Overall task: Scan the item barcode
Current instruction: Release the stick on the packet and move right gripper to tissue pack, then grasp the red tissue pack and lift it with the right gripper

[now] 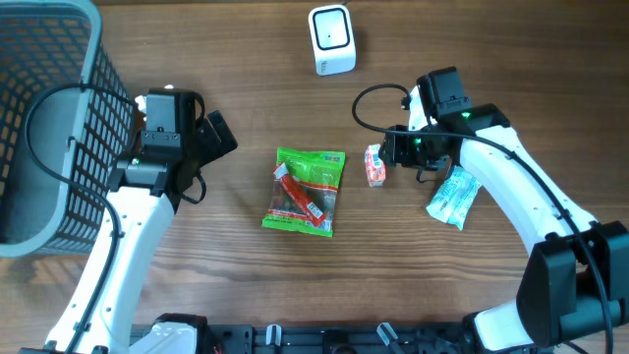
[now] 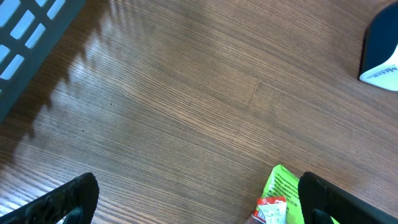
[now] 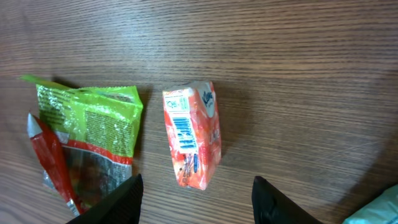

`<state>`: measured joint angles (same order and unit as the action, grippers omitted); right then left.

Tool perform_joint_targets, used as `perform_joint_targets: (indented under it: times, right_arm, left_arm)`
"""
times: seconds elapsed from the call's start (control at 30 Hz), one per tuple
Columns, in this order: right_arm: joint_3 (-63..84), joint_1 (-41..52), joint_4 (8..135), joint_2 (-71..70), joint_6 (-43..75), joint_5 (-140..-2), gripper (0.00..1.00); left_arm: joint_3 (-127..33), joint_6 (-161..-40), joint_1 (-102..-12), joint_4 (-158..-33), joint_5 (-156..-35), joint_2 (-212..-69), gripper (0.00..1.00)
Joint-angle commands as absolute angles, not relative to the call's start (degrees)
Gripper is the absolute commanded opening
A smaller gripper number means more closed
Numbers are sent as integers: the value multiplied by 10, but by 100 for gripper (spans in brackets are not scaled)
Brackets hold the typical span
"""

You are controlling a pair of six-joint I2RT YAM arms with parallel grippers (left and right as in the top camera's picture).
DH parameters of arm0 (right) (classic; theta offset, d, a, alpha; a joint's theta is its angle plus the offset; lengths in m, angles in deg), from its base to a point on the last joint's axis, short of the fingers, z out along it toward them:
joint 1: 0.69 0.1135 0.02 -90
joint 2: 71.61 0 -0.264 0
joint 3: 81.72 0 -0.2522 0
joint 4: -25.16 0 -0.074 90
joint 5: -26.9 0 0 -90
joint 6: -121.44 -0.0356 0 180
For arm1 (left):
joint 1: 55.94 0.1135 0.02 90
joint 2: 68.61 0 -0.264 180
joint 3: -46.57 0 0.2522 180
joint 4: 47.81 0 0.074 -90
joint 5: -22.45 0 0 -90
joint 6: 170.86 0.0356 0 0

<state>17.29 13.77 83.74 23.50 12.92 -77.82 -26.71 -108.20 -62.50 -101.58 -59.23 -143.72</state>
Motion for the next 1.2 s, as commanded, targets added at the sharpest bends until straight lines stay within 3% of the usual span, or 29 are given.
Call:
perform_joint_targets:
  times: [0.0,0.27,0.33,0.43,0.7,1.0,1.17]
  right_arm:
    - [169,139,838,227,132,-761,57]
    - [172,139,839,227,132,-723,55]
    - [179,139,827,227,134,-717,30]
    - [206,139,778,228,134,-717,4]
    - [277,139,678,228,127,-724,8]
    - [329,148,609,228,118,-831,8]
    - [329,176,569,228,119,-902,15]
  left_arm:
    - [-272,-1081,-621,-1014,-587,-1438,100]
    - [-272,-1081,-621,-1014,-587,-1438,100]
    - [-272,-1081,-621,-1014,-587,-1438,100]
    - [-272,-1081,-621,-1014,-587,-1438,100]
    - [-272,-1081,-621,-1014,-587,-1438,100]
    - [-272,-1081,-621,-1014,-587,-1438,100]
    - [-272,-1081,-621,-1014,-587,-1438,100]
